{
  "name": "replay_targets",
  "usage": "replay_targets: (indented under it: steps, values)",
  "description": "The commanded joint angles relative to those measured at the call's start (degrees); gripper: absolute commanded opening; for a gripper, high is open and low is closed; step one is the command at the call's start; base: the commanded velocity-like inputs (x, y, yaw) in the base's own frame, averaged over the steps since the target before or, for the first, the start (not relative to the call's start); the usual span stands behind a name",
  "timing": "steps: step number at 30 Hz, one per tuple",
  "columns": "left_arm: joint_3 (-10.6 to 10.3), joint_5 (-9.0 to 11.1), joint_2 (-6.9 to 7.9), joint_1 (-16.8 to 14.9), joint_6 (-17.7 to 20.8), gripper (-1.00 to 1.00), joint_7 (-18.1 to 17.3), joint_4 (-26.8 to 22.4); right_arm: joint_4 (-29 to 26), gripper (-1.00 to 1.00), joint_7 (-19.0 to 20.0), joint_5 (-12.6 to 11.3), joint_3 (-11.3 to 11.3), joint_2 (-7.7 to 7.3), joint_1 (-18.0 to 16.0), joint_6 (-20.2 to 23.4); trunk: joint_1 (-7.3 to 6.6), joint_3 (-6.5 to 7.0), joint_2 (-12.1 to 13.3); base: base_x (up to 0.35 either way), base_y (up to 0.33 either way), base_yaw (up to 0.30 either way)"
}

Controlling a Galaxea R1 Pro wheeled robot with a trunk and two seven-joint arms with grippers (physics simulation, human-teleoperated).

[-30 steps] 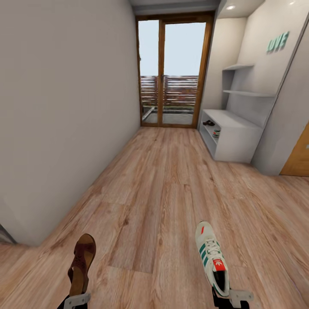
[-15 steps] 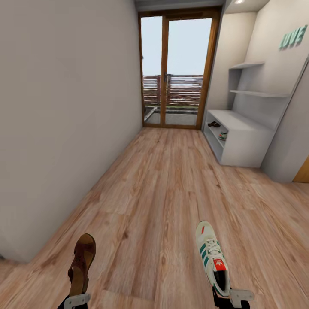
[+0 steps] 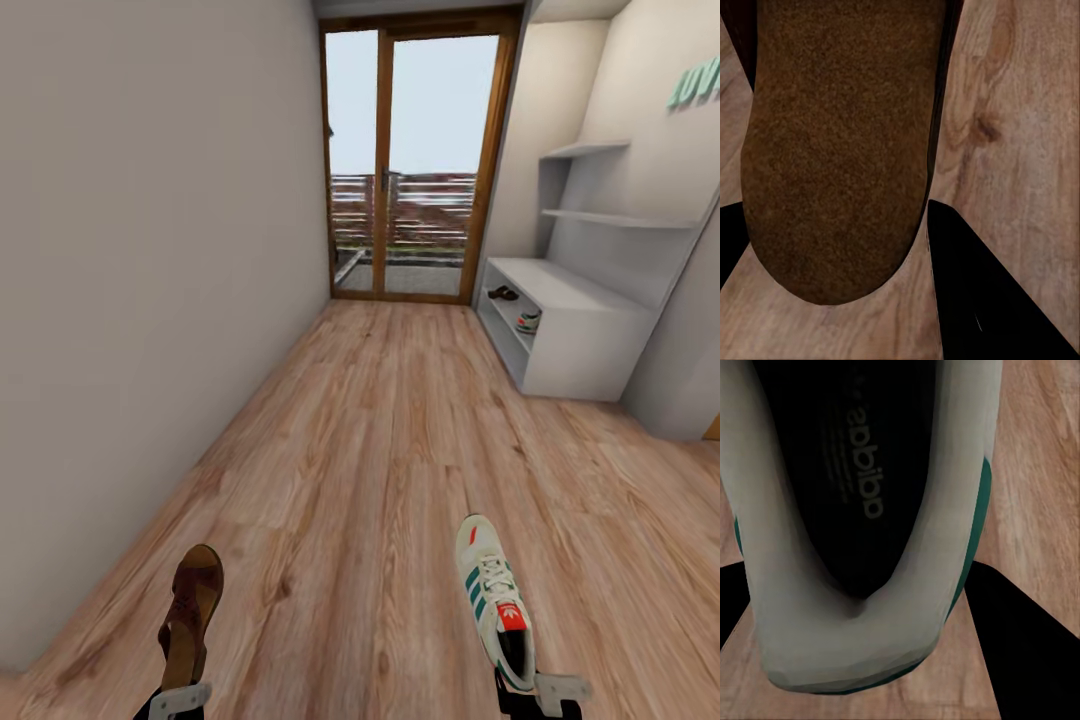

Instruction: Pick up the two gym shoes and the two sandals from the corridor floor and place them onto the hallstand (shoe rack) in the corridor, making sure they are on the rack and not on the floor. Arrange them so the two gym shoes are next to each other and the two sandals are next to each other.

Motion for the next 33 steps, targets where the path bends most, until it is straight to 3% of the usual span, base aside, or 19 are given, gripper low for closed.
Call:
replay_targets:
  steps: [1,33]
  values:
    - [0.5,-0.4,-0.04,0.0,-0.1,-1.0,-0.5,0.0,0.0,-1.0,-0.3,0.2,0.0,0.02,0.0,-0.2,0.02,-0.09,0.0,0.339,0.0,-0.059]
    - [0.5,-0.4,-0.03,0.0,-0.2,-1.0,-0.5,0.0,0.2,-1.0,-0.3,0.3,0.0,0.07,0.0,-0.1,0.02,-0.54,0.0,0.339,0.0,-0.007]
